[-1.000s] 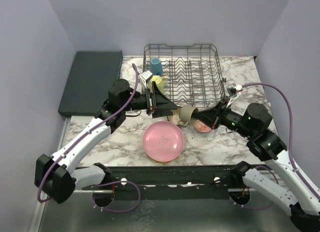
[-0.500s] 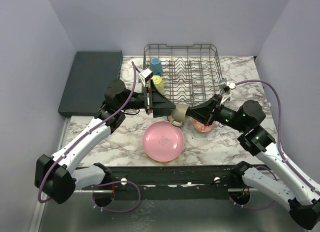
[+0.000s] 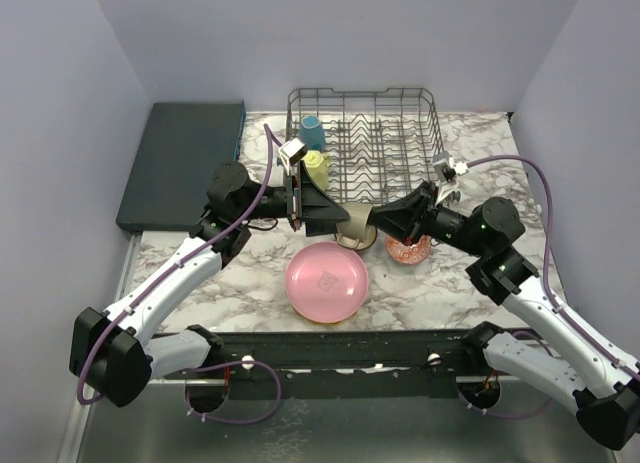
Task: Load the mixed dishes into the dish rack
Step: Turn the cup upside down in the dish rack.
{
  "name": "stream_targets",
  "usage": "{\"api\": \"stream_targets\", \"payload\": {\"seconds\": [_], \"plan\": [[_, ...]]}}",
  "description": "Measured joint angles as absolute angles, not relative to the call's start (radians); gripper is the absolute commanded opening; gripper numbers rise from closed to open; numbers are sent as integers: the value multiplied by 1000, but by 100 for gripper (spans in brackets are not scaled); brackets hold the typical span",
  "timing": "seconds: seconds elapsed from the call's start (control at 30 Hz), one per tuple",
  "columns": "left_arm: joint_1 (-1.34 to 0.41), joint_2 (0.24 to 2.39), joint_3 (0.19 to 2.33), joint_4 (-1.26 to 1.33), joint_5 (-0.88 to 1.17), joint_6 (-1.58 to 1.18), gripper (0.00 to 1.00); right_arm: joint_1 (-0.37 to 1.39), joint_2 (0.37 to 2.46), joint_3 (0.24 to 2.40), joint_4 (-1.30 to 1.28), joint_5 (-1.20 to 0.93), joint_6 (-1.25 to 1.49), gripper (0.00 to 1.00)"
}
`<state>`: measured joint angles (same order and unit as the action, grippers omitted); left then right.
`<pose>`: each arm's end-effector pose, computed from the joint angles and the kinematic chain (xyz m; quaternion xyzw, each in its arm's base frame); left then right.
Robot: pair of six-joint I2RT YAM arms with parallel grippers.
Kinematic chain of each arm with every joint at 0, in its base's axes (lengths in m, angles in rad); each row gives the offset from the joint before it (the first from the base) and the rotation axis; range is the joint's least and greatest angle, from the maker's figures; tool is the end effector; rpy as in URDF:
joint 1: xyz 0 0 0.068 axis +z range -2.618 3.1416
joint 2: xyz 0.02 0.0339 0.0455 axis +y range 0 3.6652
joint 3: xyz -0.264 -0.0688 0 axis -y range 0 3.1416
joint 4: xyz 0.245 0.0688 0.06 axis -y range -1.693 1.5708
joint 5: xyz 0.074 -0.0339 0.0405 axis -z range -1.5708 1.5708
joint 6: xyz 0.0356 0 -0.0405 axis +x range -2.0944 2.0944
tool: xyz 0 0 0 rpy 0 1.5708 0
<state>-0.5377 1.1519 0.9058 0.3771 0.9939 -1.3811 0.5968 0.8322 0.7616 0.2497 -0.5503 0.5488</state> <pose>0.2059 -0.1575 0.3654 0.0898 0.6755 -0.7216 0.1220 0.1496 0.1242 0.3699 -0.2233 0.6117 0.5467 0.5263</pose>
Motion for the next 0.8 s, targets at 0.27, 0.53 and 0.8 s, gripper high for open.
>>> {"api": "stream_targets", "payload": {"seconds": [0.27, 0.53, 0.8], "plan": [[-538, 1152, 901, 395, 1007, -1391, 96, 597, 857, 748, 313, -558, 560, 1], [-538, 1152, 901, 403, 1011, -1394, 89, 597, 872, 737, 334, -570, 564, 1], [-538, 1153, 901, 411, 1020, -1396, 83, 600, 886, 728, 354, -578, 570, 1]]}}
